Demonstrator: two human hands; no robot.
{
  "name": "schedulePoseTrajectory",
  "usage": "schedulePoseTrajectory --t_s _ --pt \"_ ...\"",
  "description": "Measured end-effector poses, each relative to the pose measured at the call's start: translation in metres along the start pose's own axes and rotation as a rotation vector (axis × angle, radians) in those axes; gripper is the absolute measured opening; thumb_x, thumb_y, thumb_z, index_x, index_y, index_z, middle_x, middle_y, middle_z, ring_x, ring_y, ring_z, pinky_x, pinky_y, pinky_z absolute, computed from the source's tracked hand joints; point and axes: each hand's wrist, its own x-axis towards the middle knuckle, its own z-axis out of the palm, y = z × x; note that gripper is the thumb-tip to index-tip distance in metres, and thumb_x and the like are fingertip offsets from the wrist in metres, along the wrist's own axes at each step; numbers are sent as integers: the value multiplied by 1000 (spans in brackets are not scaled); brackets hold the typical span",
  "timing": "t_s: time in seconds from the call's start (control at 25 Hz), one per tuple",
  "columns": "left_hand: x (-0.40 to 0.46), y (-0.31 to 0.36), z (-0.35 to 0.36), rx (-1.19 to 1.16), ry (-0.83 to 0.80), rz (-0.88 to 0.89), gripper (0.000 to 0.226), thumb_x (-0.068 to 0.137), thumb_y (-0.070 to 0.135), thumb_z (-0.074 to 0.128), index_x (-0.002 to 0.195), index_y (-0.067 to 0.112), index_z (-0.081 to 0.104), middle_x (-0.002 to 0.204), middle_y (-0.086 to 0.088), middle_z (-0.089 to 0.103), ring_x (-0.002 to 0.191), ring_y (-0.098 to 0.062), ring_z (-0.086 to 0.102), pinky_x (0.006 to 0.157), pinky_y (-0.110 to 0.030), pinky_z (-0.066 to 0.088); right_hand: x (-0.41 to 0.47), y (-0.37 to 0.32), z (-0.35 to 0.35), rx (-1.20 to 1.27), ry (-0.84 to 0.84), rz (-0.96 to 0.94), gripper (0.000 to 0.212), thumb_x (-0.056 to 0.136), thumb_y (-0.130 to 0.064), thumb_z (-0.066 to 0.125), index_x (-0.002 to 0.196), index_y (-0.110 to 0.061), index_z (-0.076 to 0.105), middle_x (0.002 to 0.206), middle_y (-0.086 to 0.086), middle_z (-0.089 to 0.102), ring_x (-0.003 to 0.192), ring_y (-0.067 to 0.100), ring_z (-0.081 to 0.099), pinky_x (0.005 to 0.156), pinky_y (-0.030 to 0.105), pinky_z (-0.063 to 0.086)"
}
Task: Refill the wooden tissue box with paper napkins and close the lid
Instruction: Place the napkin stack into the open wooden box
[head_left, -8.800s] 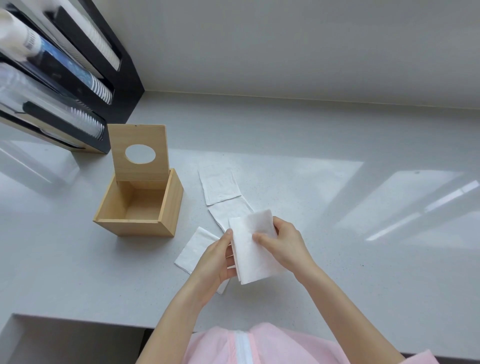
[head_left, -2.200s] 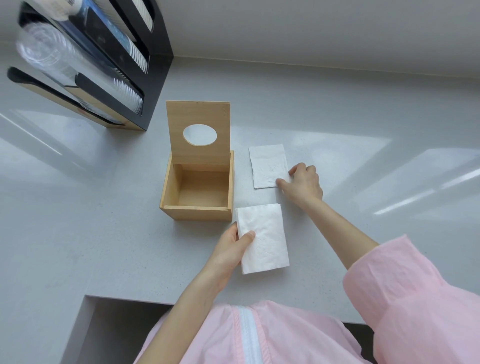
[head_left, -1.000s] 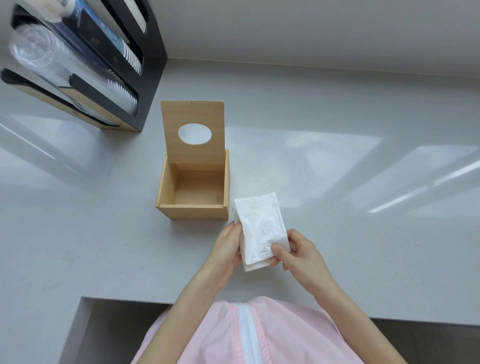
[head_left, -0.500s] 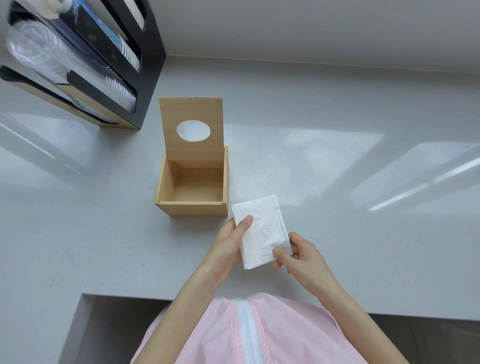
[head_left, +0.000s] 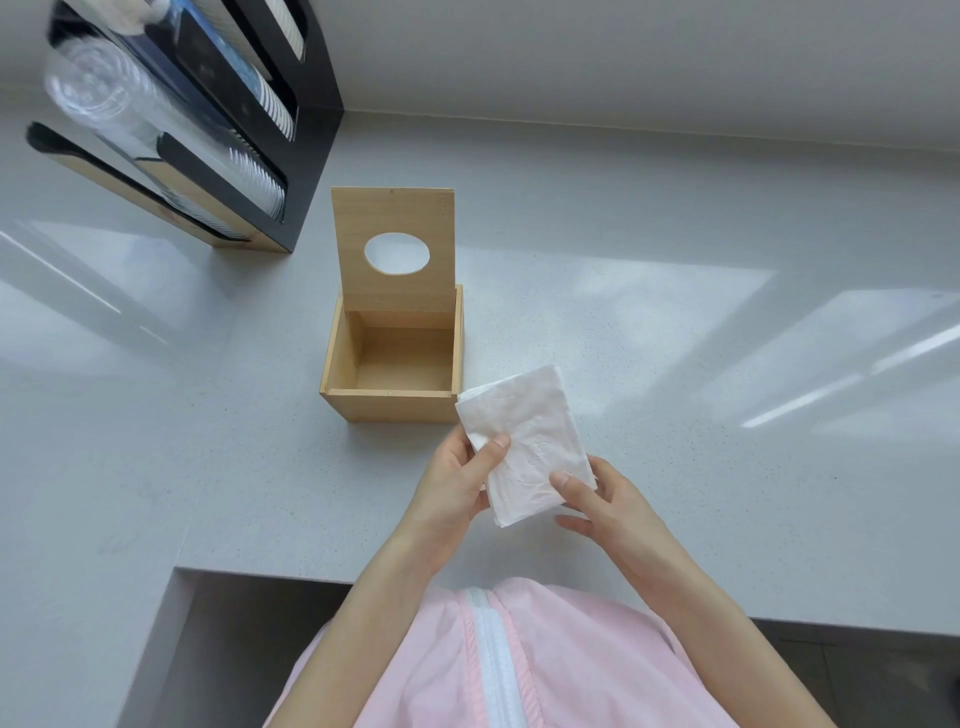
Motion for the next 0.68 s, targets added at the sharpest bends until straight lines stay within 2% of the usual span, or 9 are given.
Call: schedulePoseTrajectory --t_s 0.08,0.16,0.36,0.48,0.68 --pt "-4 0 0 -37 -5 15 16 88 17 52 101 22 60 94 3 71 87 -14 69 65 -25 57 -1 0 2 76 -72 -25 33 81 -35 64 109 -19 62 110 3 70 103 15 65 84 25 50" --pt "-6 0 -4 -54 1 33 17 86 17 54 101 22 61 96 2 71 89 -15 68 67 -27 57 0 0 6 91 -45 -45 21 85 -23 62 104 -15 64 109 9 70 103 19 65 84 26 51" --pt "-13 10 -23 -50 13 98 29 74 26 62 101 19 60 91 6 71 88 -12 67 70 -27 58 -1 -4 12 45 -6 -72 14 87 -13 59 101 -13 62 105 10 69 97 16 67 85 27 55" --pt "-17 18 -36 39 65 121 13 82 22 58 94 20 61 84 11 70 83 -8 67 66 -21 56 -1 -11 16 24 32 -122 12 87 -11 59 98 -15 60 101 7 70 93 15 67 83 26 55" --pt "-20 40 -56 174 147 191 7 87 18 55 92 21 60 81 12 72 76 -2 66 67 -20 57 9 -36 24 -38 47 -224 11 88 -11 57 97 -17 59 92 -1 71 80 6 68 78 23 56"
